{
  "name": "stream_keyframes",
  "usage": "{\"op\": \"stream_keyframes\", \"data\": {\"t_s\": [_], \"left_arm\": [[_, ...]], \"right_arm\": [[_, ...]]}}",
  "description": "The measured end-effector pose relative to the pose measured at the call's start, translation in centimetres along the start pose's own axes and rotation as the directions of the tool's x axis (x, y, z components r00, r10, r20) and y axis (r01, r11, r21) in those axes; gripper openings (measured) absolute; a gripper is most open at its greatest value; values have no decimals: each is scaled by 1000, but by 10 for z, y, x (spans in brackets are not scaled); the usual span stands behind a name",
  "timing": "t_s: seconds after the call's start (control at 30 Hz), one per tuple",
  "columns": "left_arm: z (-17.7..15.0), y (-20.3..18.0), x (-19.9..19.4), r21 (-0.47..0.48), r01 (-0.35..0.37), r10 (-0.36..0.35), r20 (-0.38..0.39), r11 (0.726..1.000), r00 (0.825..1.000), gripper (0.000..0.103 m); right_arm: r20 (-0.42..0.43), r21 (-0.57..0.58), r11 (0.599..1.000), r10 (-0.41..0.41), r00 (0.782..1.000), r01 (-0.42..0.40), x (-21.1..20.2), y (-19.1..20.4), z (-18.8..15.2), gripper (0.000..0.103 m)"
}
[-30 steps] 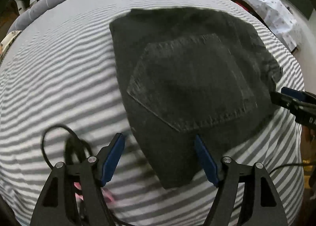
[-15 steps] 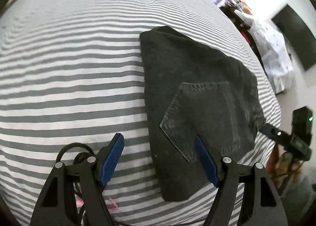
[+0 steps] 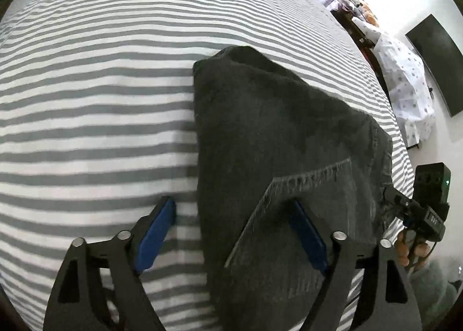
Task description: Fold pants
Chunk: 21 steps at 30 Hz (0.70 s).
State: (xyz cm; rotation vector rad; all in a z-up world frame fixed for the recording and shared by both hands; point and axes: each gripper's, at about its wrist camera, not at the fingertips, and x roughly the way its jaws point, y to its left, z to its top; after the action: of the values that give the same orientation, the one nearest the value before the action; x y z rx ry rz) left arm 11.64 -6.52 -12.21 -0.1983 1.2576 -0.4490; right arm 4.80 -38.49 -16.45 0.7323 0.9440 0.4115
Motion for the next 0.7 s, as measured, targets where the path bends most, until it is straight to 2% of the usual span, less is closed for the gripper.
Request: {"op": "stream_keyframes", "data": {"t_s": [0.1,0.17,0.2,0.3,0.4,0.43,0.47,0.5,0.63,0.7], "left_arm": [[-2,-5,4,8,-19,19,1,1000,1000,92],[-3,-12,5,30,-40,40,-4,999,999,92],[-3,-14,3,36,-25,25,-10,999,1000,91],[-12,-24,1,77,5,-2,-41,997,999,84],[-19,-31,1,115,-40,43,-19,992,999,79],[-18,-29,1,91,-49,50,-9,995,999,75],[-17,-28,0,66,-55,55,0,996,998,70],[-16,-27,-2,41,-59,59,9,997,998,59],[-17,-22,-16,-9,-75,75,44,997,996,32],[-20,-26,-24,17,-85,84,65,996,994,24]], "right_arm": [[-13,-33,999,-5,1000,5,8,8,5,67],[-21,-28,1000,1,1000,-2,8,10,5,67],[-27,-24,1000,10,1000,-10,6,10,4,64],[-58,-24,1000,18,998,-19,6,13,-4,61],[-51,-19,1000,-6,999,5,9,13,-6,59],[-45,-4,1000,-14,999,14,10,13,-4,56],[-39,9,999,-30,999,31,11,14,-4,49],[-41,18,999,-42,998,43,13,18,-3,40],[-22,-10,993,-114,993,114,9,45,-7,32],[-10,-12,990,-141,990,141,6,58,-7,29]]}}
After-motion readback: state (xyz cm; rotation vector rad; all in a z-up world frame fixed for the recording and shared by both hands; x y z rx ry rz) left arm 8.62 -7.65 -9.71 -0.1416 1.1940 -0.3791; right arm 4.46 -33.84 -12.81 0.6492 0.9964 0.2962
